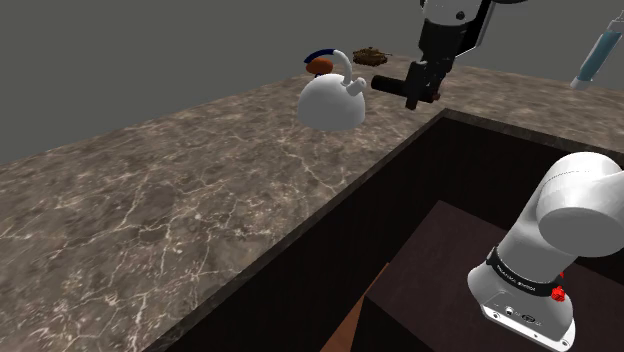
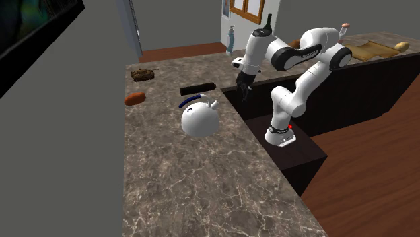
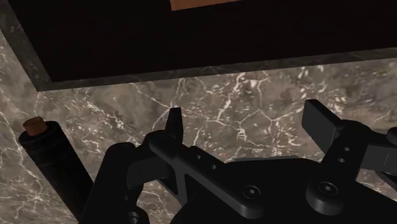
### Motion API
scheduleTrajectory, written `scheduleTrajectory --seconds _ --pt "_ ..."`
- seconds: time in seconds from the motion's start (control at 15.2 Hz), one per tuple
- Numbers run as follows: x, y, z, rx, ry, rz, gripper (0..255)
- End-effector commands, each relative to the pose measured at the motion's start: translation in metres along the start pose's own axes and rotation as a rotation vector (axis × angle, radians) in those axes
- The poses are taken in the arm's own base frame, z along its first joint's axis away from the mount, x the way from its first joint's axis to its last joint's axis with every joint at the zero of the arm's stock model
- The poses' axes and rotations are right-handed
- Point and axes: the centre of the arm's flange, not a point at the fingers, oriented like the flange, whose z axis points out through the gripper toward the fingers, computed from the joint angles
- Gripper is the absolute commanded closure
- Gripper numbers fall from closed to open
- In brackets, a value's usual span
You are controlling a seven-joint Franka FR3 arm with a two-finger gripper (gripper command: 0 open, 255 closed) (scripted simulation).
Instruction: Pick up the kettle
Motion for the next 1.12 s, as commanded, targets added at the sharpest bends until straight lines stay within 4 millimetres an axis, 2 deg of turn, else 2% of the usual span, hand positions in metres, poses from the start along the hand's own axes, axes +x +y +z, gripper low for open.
scheduleTrajectory --seconds 0.0,1.06 --pt "0.000 0.000 0.000 0.000 0.000 0.000 0" --pt "0.191 -0.028 -0.079 0.009 0.016 -0.036 0"
